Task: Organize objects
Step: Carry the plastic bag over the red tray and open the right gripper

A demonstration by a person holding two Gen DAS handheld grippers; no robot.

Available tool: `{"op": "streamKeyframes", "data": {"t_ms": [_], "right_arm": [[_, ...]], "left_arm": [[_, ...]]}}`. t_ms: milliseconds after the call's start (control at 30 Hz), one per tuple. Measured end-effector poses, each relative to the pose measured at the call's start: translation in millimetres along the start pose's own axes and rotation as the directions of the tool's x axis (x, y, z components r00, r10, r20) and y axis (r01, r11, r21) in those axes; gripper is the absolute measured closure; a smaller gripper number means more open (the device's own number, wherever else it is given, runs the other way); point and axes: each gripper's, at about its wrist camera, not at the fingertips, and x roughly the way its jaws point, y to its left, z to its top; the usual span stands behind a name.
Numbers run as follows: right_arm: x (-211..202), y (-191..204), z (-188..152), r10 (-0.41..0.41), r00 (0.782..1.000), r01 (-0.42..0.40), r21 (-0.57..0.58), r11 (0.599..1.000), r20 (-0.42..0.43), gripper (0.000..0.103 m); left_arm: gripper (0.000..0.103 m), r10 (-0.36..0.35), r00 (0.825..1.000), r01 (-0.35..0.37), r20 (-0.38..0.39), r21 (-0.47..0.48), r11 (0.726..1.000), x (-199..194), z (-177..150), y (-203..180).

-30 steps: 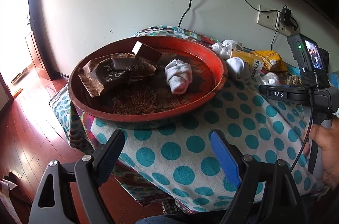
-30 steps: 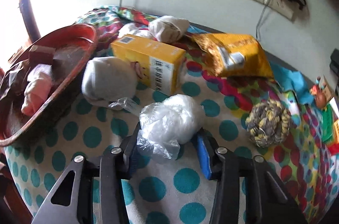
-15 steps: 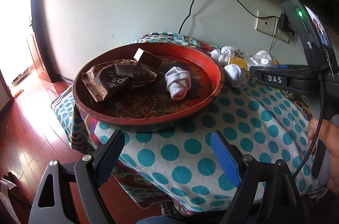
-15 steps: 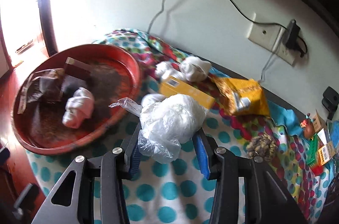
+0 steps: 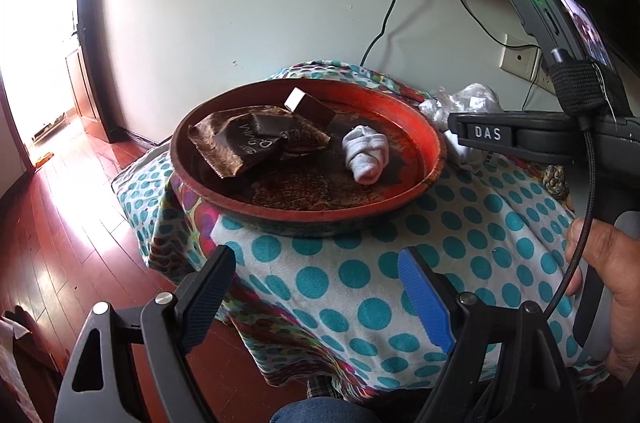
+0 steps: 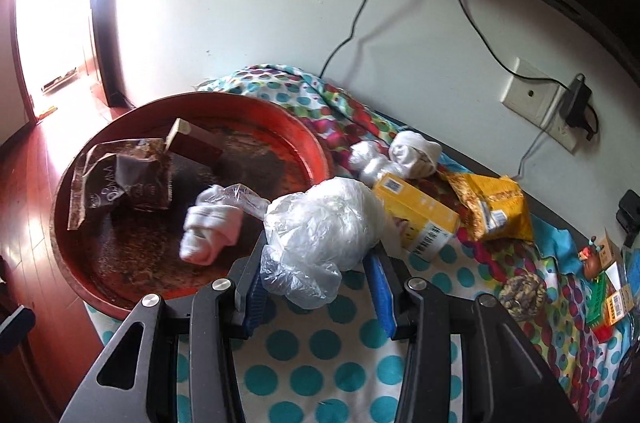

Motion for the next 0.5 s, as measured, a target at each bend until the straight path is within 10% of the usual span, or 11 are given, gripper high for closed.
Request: {"op": "streamKeyframes", "data": {"t_ms": [500], "right_arm": [[22,45,12,0.036,0.999,-0.037,-0.059,0.998,-0.020,0.061]], "left_arm": [[0.017,0.015,1.000,-0.015,-0.025,-0.014,1.000,13,0,12]]}}
